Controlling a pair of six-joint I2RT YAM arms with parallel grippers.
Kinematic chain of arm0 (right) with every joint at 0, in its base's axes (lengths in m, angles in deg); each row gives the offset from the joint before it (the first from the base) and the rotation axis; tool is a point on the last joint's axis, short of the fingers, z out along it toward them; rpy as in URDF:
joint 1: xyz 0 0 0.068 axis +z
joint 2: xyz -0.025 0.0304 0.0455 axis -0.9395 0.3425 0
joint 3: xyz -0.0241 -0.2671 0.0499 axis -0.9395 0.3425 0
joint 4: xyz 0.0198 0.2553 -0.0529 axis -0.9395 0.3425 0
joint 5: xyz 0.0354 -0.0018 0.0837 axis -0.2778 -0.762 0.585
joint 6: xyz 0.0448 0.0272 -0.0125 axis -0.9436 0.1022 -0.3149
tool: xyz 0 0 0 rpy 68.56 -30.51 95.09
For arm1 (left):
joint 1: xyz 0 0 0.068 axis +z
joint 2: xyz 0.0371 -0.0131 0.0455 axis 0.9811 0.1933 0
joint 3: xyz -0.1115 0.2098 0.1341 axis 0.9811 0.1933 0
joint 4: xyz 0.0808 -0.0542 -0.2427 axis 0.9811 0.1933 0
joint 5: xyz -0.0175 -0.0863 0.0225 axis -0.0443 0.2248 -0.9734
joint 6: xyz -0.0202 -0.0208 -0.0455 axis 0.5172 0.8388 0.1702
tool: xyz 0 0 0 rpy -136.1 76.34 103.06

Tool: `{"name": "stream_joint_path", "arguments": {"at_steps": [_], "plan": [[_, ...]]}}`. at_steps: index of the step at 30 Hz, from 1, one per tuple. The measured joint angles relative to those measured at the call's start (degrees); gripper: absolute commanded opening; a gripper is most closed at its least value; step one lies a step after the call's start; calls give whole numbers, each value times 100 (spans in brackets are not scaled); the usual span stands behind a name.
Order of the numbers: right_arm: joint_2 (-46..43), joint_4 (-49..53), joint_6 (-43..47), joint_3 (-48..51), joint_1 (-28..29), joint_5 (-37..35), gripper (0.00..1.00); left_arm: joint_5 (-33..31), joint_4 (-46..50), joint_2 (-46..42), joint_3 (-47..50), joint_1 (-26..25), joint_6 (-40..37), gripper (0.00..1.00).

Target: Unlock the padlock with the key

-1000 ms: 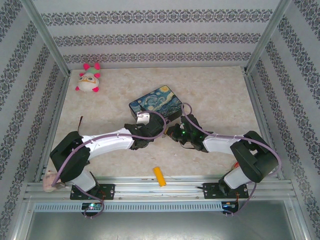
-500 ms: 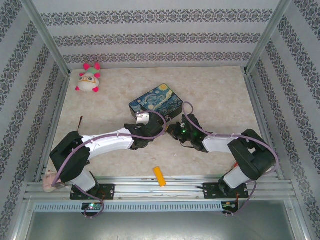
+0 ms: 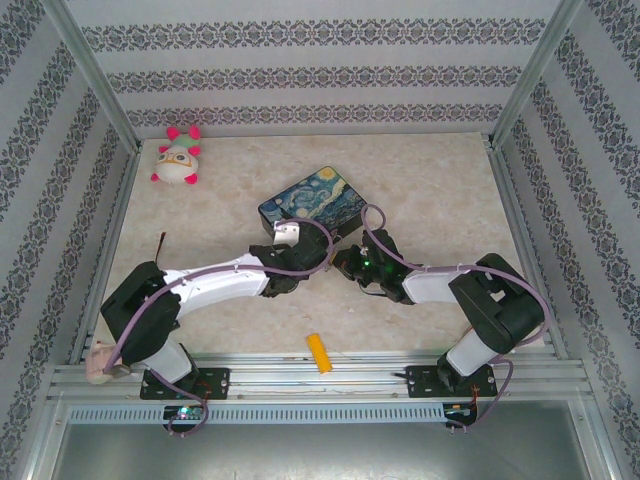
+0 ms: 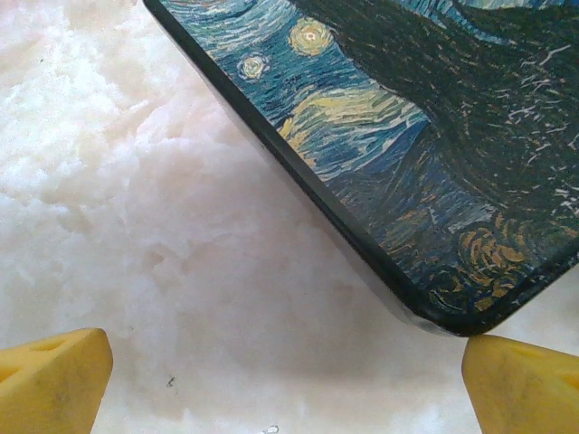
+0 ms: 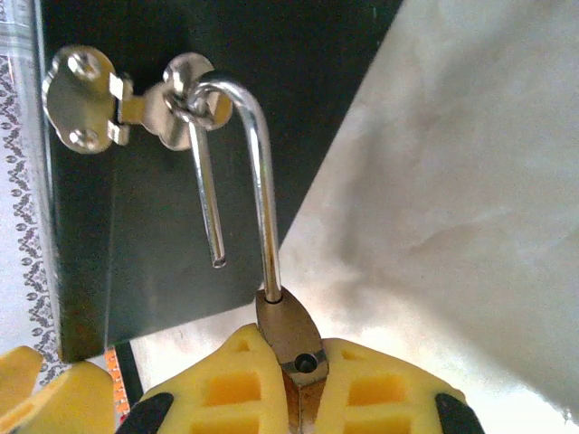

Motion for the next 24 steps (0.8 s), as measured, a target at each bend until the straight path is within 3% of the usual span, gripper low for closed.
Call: {"name": "stream_joint_path", "arguments": {"at_steps": [15, 24], "plan": [[229, -227, 20, -13, 0, -17, 0, 24, -581, -94, -295, 131, 229, 99], [358, -385, -7, -15, 0, -15, 0, 199, -767, 238, -367, 588, 531, 99]]}}
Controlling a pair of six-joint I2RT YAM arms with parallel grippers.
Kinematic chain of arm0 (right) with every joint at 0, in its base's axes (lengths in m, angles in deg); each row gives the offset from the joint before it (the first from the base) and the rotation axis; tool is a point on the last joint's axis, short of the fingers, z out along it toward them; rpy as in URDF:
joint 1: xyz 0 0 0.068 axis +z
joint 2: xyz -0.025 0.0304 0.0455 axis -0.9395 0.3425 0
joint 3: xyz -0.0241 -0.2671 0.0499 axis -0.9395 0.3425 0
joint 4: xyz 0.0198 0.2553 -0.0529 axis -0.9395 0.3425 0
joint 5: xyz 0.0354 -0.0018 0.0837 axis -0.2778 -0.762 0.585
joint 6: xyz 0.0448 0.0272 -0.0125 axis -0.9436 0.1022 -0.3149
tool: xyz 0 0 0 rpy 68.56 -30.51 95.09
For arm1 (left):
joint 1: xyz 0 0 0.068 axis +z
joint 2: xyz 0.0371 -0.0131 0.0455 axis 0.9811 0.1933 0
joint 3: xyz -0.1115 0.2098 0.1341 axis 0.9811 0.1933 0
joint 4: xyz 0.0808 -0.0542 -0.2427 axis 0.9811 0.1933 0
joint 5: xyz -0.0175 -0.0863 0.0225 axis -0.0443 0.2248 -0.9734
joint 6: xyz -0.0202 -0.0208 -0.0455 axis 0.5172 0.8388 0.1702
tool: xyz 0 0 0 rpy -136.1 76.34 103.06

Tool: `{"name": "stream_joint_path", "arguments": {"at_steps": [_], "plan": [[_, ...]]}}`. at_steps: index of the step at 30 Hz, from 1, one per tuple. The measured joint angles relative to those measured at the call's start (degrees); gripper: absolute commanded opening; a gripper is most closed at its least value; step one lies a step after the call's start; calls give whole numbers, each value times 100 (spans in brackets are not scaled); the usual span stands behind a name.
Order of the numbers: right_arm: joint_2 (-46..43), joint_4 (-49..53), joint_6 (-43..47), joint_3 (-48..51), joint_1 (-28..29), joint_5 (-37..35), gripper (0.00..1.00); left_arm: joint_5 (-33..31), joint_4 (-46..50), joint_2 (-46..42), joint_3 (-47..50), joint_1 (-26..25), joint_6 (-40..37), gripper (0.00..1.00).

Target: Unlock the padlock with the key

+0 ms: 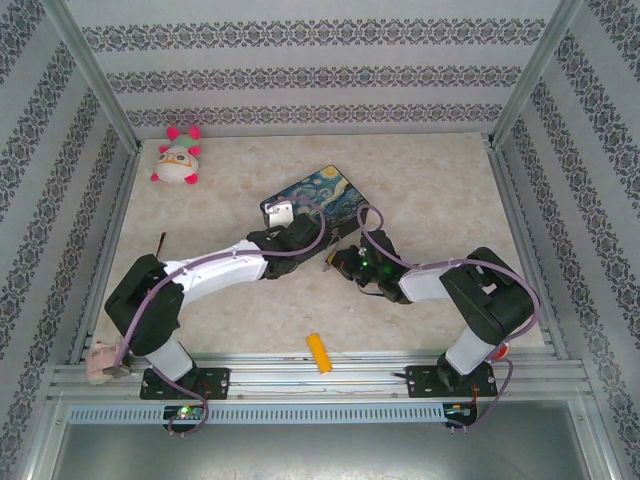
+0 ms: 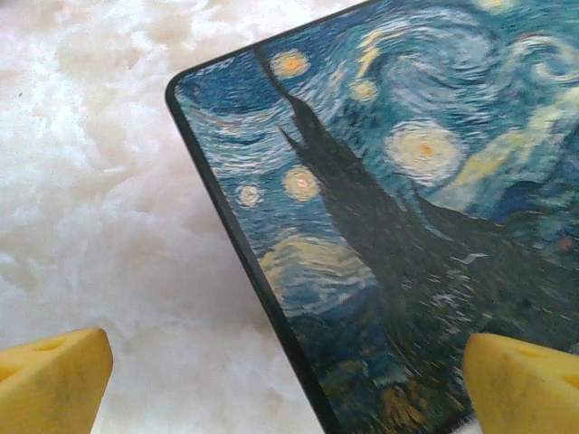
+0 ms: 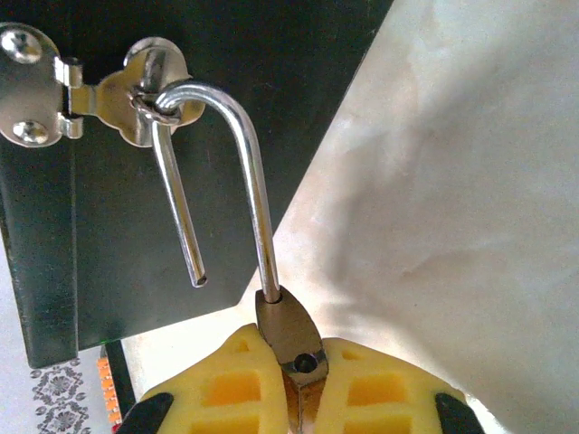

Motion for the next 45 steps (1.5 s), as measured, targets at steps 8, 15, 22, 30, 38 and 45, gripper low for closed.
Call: {"name": "stream_joint_path", "arguments": {"at_steps": [8, 15, 22, 30, 38, 45], "plan": [[63, -111, -81, 0, -70, -2, 0, 151, -184, 55, 208, 157, 197, 92], [109, -210, -151, -2, -114, 17, 0, 258, -435, -28, 380, 170, 323, 87], [229, -291, -199, -57, -114, 31, 0, 289, -527, -70, 452, 179, 343, 86], [345, -621, -424, -61, -164, 39, 0, 317, -562, -74, 468, 208, 345, 87], [466, -1067, -673, 13, -214, 17, 0, 321, -619, -98, 516, 234, 345, 87], [540, -1307, -772, 48, -225, -87, 0, 317, -636, -140, 568, 236, 352, 87]]}}
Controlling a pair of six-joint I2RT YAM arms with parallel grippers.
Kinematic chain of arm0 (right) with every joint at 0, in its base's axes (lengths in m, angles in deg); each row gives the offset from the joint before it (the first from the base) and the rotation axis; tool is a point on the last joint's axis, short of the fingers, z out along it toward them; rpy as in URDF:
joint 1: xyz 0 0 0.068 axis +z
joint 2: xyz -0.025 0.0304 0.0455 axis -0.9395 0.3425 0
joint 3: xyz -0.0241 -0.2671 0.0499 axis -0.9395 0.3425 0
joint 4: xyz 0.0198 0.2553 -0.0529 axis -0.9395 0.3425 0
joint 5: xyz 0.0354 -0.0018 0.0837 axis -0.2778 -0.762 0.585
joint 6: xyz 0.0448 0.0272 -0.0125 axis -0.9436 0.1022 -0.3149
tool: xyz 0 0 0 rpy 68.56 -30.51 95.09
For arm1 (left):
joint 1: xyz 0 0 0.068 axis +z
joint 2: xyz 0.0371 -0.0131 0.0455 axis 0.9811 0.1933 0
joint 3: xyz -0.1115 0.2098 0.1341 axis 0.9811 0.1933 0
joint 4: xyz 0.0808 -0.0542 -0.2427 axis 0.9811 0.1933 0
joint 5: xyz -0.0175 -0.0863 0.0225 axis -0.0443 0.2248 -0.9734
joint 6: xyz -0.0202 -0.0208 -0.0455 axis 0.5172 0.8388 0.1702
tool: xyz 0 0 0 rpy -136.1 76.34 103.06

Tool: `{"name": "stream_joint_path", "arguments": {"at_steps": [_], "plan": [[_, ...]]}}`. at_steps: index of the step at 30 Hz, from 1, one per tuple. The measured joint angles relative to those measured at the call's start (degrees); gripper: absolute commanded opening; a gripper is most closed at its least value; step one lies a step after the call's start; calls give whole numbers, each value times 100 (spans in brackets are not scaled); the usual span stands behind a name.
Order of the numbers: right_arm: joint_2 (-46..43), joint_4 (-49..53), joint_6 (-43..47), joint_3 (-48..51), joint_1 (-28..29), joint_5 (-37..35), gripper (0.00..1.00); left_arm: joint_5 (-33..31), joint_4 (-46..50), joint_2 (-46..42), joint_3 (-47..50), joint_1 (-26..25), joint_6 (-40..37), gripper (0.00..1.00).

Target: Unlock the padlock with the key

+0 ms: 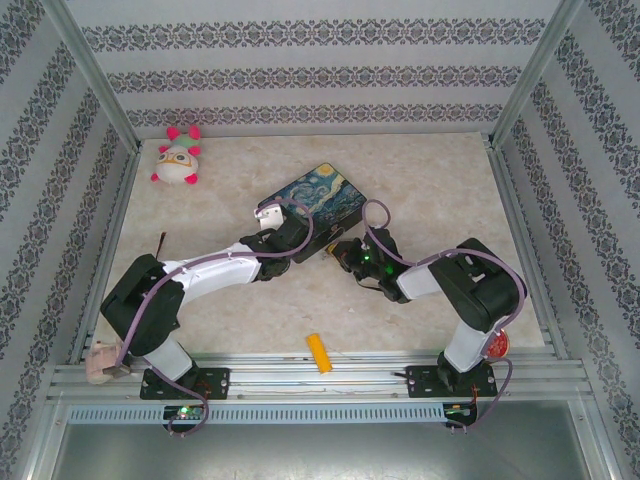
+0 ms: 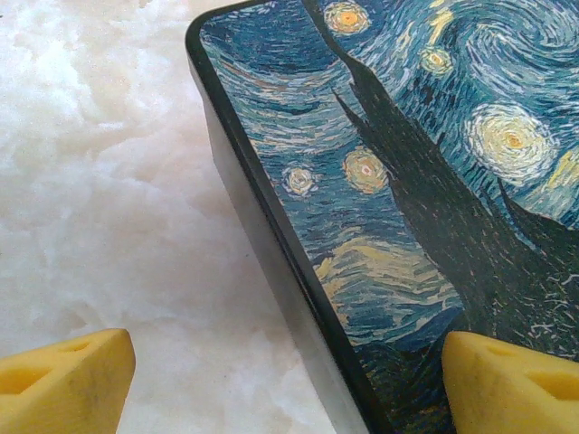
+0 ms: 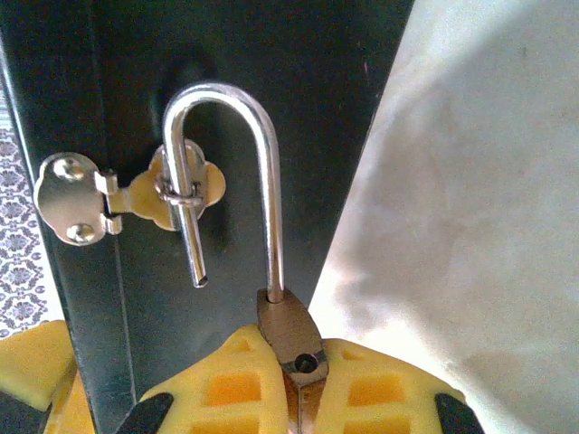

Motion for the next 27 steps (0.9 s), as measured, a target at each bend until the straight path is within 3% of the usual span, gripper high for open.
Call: {"name": "stream_joint_path", "arguments": {"at_steps": [27], "plan": [[39, -555, -90, 258, -68, -188, 0, 50, -55, -90, 111, 46, 17, 86]]}}
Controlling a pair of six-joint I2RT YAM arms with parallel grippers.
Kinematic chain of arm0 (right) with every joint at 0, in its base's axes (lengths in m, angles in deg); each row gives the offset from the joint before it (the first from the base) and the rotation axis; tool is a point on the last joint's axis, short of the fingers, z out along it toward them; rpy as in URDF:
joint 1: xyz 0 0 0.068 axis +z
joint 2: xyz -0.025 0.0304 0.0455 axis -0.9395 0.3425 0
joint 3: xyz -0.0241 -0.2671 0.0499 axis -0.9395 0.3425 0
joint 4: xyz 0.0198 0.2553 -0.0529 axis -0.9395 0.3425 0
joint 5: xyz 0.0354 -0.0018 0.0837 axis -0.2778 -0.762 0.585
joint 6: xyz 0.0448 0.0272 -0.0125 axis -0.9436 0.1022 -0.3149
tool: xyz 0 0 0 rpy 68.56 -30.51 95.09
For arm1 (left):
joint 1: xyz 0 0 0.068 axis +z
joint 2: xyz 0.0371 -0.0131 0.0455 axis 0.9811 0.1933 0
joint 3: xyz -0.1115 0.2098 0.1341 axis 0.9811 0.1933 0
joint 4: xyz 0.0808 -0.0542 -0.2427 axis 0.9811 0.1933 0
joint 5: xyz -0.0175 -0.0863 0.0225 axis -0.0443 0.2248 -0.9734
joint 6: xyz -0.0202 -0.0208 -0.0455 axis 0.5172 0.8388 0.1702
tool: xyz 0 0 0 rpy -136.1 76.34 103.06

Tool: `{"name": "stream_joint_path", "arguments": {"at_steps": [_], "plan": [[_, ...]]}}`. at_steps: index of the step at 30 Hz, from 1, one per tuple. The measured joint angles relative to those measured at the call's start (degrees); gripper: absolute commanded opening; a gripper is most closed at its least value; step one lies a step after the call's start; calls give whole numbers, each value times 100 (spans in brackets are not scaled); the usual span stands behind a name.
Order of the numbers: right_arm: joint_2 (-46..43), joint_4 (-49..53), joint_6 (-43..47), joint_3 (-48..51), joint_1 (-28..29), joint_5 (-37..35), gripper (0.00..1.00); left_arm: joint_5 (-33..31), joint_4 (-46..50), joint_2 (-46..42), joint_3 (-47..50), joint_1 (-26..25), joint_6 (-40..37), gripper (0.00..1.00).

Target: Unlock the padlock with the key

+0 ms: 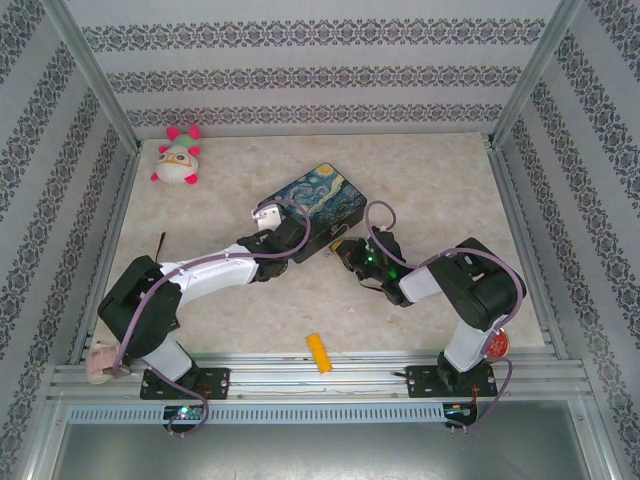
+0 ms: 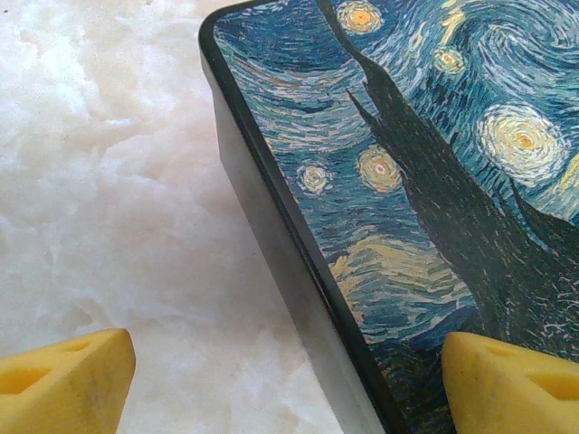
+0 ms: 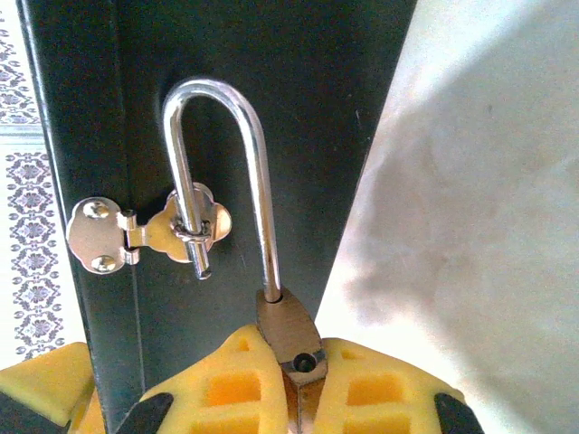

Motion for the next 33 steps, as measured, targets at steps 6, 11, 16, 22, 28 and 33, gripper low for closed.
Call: {"name": "stream_joint_path", "arguments": {"at_steps": [6, 11, 16, 22, 28, 33], "plan": [[-68, -160, -24, 138, 72, -79, 0, 17, -26, -4, 13, 13, 0, 86], [-68, -249, -42, 188, 85, -116, 0, 50, -28, -28, 35, 42, -2, 85], [-68, -273, -50, 195, 85, -116, 0, 85, -31, -50, 48, 74, -2, 85], [92, -468, -166, 184, 83, -118, 0, 85, -31, -50, 50, 74, -2, 85], [269, -693, -195, 168, 85, -160, 0, 83, -31, -50, 50, 76, -2, 85], [400, -887, -260, 153, 83, -256, 0, 85, -44, -59, 61, 76, -4, 83]]}}
